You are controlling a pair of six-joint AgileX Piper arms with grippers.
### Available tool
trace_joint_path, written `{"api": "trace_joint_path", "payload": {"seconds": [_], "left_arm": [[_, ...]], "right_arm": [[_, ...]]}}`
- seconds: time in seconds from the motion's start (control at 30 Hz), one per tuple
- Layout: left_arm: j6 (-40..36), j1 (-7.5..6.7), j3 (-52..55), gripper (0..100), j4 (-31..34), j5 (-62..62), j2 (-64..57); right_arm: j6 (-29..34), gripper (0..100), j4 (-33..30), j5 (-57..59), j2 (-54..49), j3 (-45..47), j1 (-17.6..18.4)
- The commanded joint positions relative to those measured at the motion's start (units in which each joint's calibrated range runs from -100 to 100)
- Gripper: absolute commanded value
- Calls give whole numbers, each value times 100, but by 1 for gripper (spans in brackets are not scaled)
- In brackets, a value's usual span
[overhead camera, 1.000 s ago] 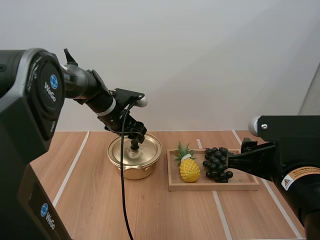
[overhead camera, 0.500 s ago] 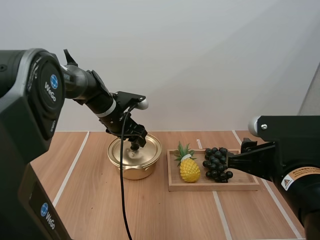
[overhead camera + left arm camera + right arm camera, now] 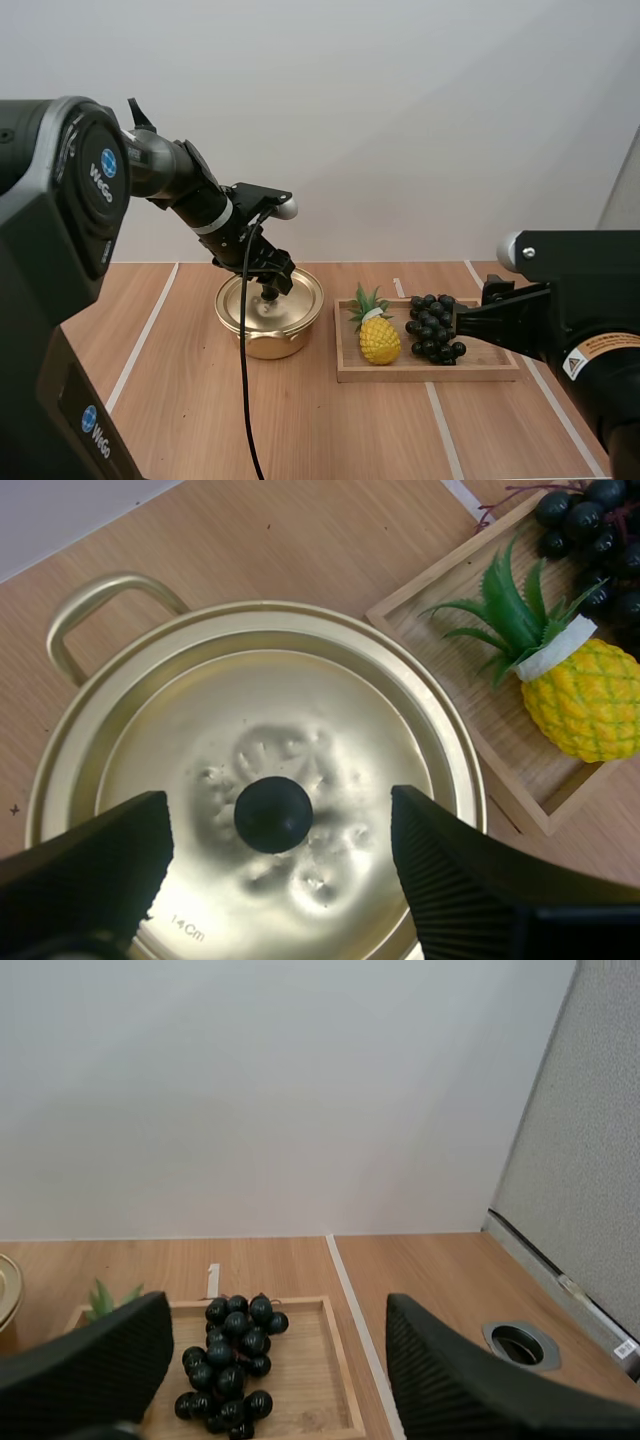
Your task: Open the pot, put the pineapple inside, and close it
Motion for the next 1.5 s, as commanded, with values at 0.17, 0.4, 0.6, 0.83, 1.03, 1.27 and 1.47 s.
{"api": "trace_joint_path", "payload": {"seconds": [0.17, 0.4, 0.6, 0.83, 1.03, 1.27, 1.47], "left_arm": [[14, -2, 0, 100, -77, 72, 3], [60, -2, 0, 100, -51, 52, 3], [92, -2, 0, 100, -52, 8, 3], [92, -2, 0, 100, -52, -320, 186], [92, -2, 0, 100, 23, -322, 443], [92, -2, 0, 100, 56, -432, 441], [92, -2, 0, 78, 56, -409, 441]], "right_arm": [[-54, 100, 174, -2757, 446, -33, -16], [-1287, 100, 1158, -3256, 1703, -47, 13], [-1688, 100, 1351, -2953, 2448, -528, 13], [-1709, 100, 1764, -2587, 2626, -1317, 13], [-1718, 100, 1764, -2531, 2626, -1654, 13], [-1718, 100, 1764, -2522, 2626, -1666, 13], [-1808, 100, 1703, -2444, 2626, -1667, 13]]}}
